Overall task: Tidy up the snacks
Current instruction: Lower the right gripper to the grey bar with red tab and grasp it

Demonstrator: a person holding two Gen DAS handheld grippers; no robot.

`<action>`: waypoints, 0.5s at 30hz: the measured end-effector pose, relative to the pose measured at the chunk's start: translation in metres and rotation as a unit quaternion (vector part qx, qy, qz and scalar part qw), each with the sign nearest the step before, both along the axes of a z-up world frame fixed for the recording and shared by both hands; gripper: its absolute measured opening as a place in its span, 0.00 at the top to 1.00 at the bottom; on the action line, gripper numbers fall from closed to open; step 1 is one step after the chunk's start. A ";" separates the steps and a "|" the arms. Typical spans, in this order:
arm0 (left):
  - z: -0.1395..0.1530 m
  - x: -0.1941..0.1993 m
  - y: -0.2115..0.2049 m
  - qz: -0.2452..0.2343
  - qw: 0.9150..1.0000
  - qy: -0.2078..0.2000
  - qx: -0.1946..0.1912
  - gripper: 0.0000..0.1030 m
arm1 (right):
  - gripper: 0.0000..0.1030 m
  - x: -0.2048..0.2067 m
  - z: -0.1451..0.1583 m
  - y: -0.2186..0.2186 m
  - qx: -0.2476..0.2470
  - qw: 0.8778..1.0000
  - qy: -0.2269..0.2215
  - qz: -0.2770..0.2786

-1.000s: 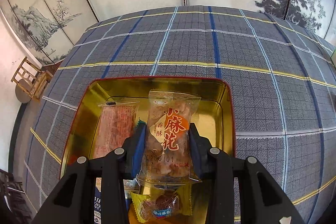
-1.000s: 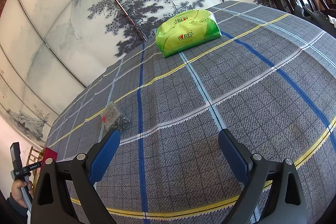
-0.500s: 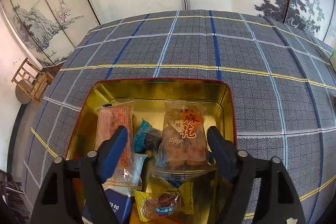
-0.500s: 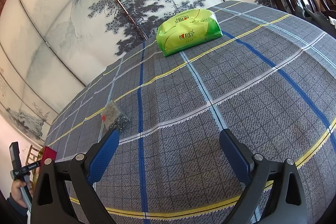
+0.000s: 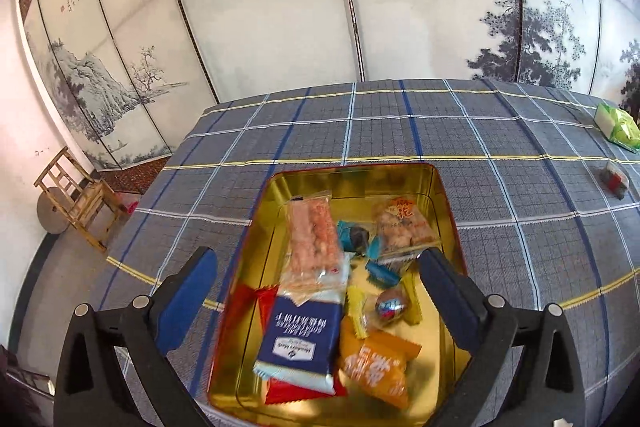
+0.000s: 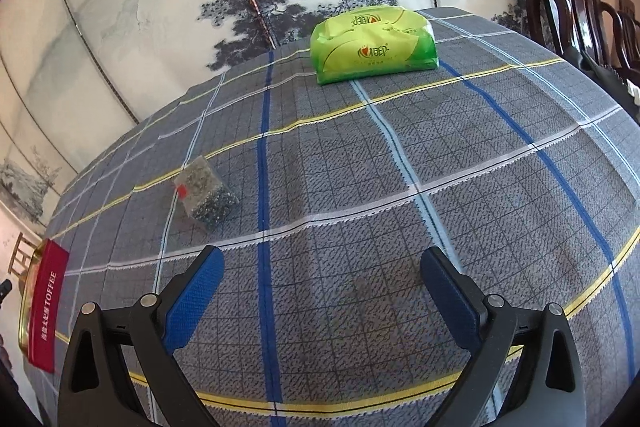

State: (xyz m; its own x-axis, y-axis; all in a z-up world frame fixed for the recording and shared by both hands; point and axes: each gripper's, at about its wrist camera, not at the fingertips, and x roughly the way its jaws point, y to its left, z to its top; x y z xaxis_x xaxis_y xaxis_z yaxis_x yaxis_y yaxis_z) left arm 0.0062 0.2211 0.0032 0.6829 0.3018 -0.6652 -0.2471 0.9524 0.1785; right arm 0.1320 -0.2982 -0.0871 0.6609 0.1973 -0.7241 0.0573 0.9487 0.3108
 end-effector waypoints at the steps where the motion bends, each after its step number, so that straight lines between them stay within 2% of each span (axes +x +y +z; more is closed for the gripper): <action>1: 0.000 -0.012 0.003 0.000 1.000 -0.005 -0.003 0.02 | 0.05 0.000 0.003 0.006 -0.008 1.000 -0.004 0.005; 4: -0.006 -0.051 0.008 -0.002 1.000 -0.012 -0.013 0.00 | 0.05 0.003 0.015 0.028 -0.029 0.999 -0.015 0.035; 8: -0.027 -0.104 0.015 0.010 0.999 -0.001 -0.042 0.00 | 0.04 0.014 0.025 0.065 -0.078 0.993 -0.025 0.086; 12: -0.038 -0.152 0.013 0.021 0.999 -0.007 -0.048 0.00 | 0.05 0.036 0.026 0.091 -0.124 0.986 -0.025 0.106; 14: -0.042 -0.173 0.012 0.025 0.998 -0.011 -0.064 0.00 | 0.09 0.052 0.023 0.097 -0.122 0.986 -0.012 0.117; 15: -0.044 -0.182 0.010 0.025 0.997 -0.011 -0.071 0.00 | 0.16 0.059 0.021 0.100 -0.118 0.985 -0.007 0.123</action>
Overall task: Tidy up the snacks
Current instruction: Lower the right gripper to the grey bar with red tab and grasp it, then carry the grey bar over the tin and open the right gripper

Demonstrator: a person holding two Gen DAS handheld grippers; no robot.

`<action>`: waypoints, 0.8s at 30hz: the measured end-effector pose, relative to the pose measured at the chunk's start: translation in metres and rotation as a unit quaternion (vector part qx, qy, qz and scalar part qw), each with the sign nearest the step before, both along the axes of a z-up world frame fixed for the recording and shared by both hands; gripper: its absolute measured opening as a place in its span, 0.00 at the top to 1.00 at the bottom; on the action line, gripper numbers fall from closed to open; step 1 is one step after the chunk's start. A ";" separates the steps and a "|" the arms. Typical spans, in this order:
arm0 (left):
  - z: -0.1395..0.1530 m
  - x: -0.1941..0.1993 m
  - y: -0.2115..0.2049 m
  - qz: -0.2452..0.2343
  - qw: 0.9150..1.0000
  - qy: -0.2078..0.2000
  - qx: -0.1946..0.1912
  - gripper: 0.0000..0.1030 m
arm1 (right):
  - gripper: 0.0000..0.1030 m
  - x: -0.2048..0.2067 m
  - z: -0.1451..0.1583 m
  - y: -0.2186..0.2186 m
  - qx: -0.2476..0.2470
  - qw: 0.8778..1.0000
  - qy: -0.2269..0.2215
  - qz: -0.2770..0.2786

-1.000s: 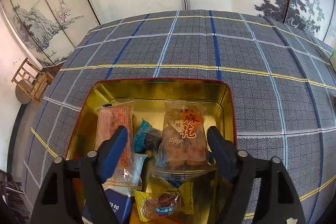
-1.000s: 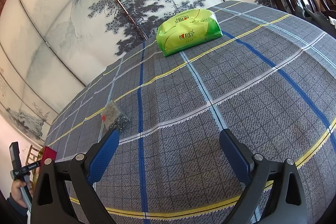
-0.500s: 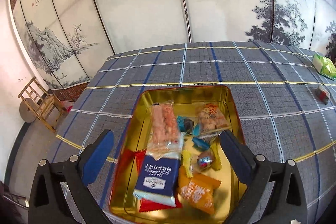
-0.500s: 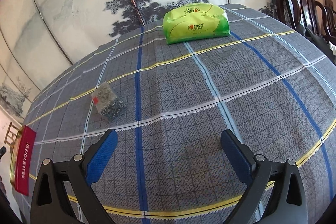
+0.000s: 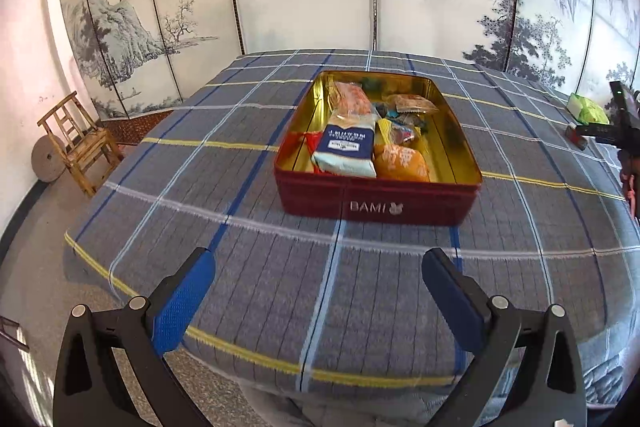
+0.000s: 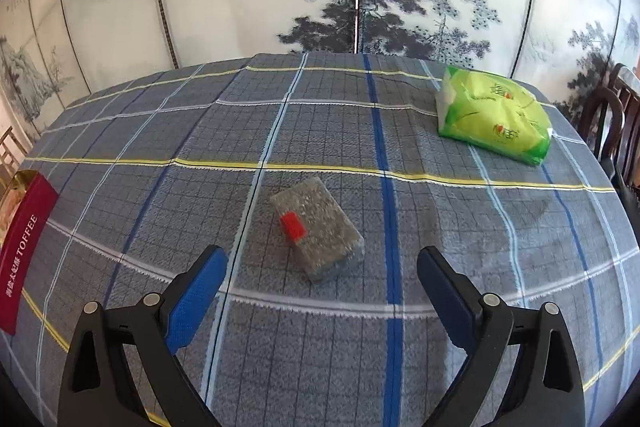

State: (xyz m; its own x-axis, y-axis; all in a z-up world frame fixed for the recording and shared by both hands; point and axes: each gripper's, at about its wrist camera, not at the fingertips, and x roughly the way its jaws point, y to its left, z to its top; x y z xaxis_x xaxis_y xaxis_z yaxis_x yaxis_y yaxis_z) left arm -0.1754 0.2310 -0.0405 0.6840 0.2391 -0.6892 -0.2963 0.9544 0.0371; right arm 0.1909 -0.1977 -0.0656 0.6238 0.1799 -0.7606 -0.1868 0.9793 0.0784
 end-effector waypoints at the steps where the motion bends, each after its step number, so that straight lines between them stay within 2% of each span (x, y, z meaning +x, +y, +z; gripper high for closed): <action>1: -0.001 -0.006 -0.002 -0.001 1.000 0.000 -0.003 0.00 | 0.22 0.007 -0.002 0.002 -0.001 1.000 0.007 0.003; 2: -0.003 -0.013 -0.004 -0.002 1.000 0.001 -0.005 0.00 | 0.24 0.013 -0.005 0.004 -0.003 1.000 0.013 0.003; 3: -0.004 -0.018 -0.006 -0.003 1.000 0.002 -0.007 0.00 | 0.31 0.018 -0.007 0.005 0.001 1.000 0.020 0.004; 4: -0.005 -0.022 -0.009 -0.006 1.000 0.004 -0.011 0.00 | 0.40 0.022 -0.010 0.006 0.005 1.000 0.026 0.005; 5: -0.006 -0.025 -0.011 -0.008 1.000 0.004 -0.013 0.00 | 0.45 0.025 -0.013 0.007 0.005 1.000 0.030 0.005; 6: -0.007 -0.028 -0.013 -0.008 1.000 0.004 -0.015 0.00 | 0.59 0.026 -0.015 0.009 0.003 0.999 0.034 0.005; 7: -0.007 -0.030 -0.014 -0.008 1.000 0.003 -0.018 0.00 | 0.64 0.026 -0.016 0.012 0.000 0.999 0.035 0.004; 14: 0.000 -0.031 -0.014 0.007 0.999 -0.020 -0.047 0.01 | 0.65 0.004 -0.001 0.045 -0.018 1.000 0.002 0.002; 24: 0.005 -0.044 -0.022 0.012 0.999 -0.026 -0.036 0.01 | 0.65 -0.011 0.030 0.118 -0.053 0.998 -0.036 0.004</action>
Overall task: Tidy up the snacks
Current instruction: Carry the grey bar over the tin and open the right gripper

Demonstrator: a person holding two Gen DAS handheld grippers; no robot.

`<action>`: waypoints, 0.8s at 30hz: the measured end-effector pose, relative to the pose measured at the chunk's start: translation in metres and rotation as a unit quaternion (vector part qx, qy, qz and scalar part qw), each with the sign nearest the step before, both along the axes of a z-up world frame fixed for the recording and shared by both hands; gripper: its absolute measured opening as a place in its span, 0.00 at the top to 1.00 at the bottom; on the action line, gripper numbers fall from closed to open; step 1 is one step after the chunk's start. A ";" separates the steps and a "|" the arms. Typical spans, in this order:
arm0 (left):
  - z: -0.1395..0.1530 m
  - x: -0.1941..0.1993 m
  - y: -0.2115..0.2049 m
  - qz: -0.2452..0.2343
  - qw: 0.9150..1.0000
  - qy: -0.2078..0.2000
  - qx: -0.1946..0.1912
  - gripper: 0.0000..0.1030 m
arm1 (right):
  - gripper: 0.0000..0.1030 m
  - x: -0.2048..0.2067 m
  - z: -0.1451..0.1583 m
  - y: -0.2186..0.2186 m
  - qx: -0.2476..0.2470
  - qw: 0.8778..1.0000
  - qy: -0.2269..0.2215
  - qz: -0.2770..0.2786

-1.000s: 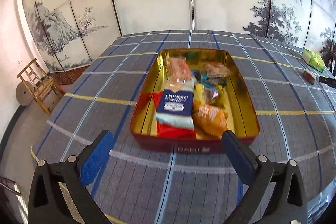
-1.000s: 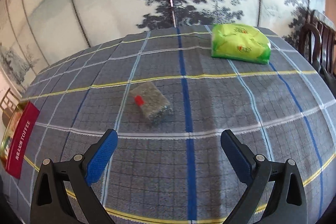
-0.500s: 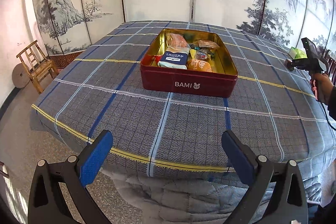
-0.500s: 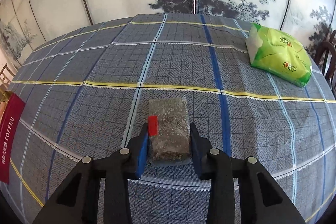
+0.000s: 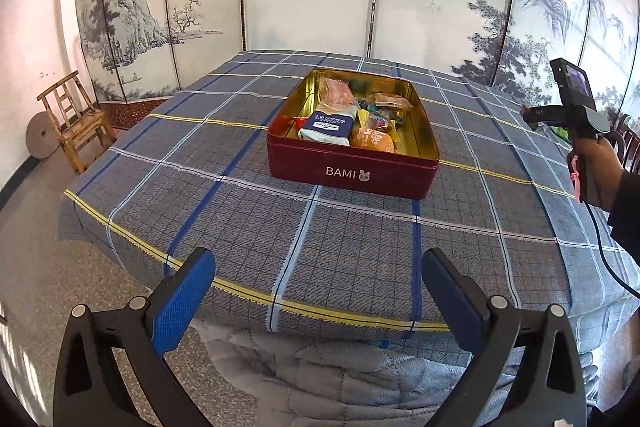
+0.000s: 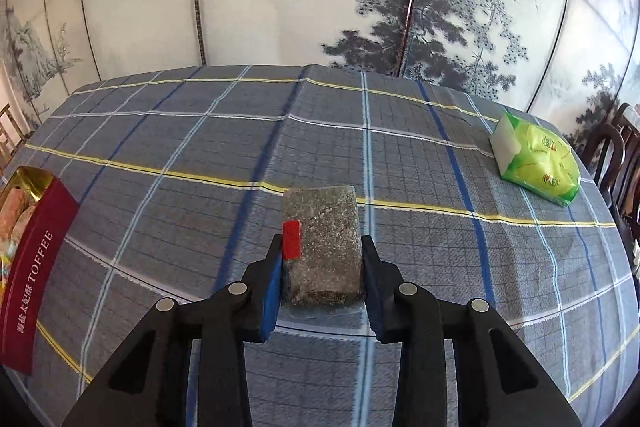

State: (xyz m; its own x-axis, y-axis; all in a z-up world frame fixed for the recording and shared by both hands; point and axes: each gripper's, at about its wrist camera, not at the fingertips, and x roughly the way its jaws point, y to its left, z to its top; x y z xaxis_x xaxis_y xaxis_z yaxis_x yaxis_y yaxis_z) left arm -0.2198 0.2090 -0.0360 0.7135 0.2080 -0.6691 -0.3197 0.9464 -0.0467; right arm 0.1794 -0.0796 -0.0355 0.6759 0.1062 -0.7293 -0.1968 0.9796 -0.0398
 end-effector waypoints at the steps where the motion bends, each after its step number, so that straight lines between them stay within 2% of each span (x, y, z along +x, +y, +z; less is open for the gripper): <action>1: -0.001 -0.001 0.000 0.003 1.000 0.001 0.000 0.01 | 0.65 -0.002 0.003 0.009 -0.004 1.000 -0.004 0.004; 12: -0.009 -0.015 0.004 0.017 1.000 -0.003 -0.002 0.01 | 0.65 -0.029 0.026 0.095 -0.008 0.999 -0.015 0.043; 24: -0.024 -0.021 0.009 0.020 1.000 0.003 -0.020 0.01 | 0.65 -0.070 0.030 0.169 -0.015 0.994 -0.018 0.104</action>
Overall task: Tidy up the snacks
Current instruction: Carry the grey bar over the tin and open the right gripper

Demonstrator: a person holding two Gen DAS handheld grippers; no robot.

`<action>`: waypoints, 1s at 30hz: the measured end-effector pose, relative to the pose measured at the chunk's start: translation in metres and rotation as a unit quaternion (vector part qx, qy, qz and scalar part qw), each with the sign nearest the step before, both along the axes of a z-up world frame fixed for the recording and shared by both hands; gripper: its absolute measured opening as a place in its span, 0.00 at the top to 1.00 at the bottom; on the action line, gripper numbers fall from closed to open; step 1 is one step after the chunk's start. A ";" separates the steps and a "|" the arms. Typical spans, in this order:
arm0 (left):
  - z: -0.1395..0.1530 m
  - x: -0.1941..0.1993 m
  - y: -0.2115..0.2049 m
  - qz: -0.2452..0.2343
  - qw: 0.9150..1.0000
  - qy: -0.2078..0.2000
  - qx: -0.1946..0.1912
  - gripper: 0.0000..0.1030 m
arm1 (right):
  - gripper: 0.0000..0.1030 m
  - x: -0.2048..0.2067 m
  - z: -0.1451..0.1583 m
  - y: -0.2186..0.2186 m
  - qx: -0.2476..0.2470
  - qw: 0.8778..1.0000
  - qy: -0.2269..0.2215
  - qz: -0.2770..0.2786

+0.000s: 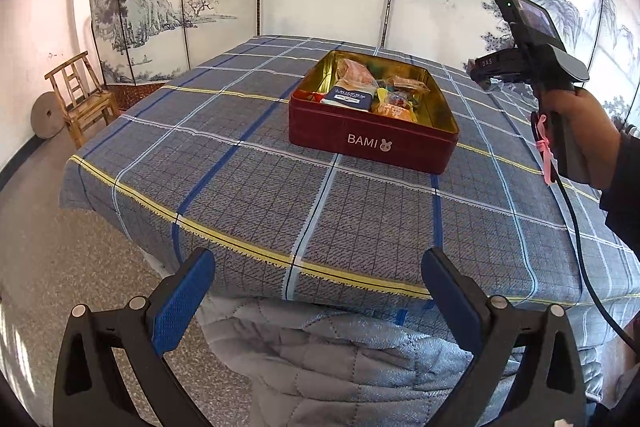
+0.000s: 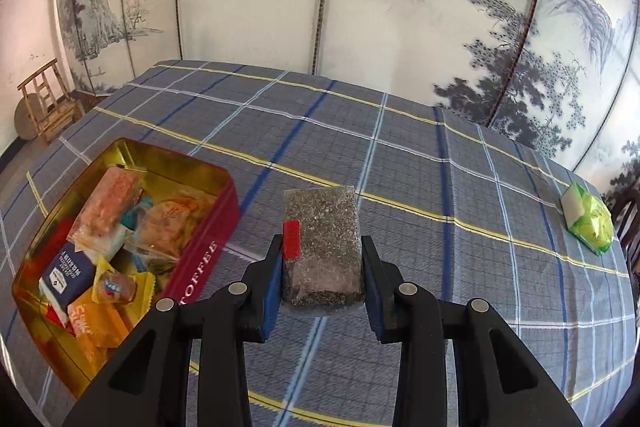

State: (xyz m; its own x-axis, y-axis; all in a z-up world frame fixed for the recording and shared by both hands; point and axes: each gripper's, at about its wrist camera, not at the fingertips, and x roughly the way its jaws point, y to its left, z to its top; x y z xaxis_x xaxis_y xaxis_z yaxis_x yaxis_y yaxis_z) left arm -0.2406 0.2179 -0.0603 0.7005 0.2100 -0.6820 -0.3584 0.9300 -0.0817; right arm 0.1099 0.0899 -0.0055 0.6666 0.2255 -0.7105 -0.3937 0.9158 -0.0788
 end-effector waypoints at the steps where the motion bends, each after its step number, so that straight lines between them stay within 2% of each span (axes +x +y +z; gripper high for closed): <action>1: -0.001 -0.001 0.000 0.000 1.000 0.000 -0.001 0.01 | 0.65 -0.002 0.000 0.004 0.002 1.000 0.001 0.005; 14: -0.010 -0.008 0.007 0.007 1.000 0.002 -0.008 0.01 | 0.65 -0.038 0.000 0.052 0.013 0.998 0.013 0.060; 22: -0.016 -0.011 0.011 0.013 1.000 0.006 -0.007 0.01 | 0.65 -0.081 -0.005 0.081 0.030 0.993 0.035 0.110; 30: -0.018 -0.011 0.012 0.018 1.000 0.008 -0.001 0.01 | 0.65 -0.103 -0.018 0.098 0.033 0.990 0.057 0.128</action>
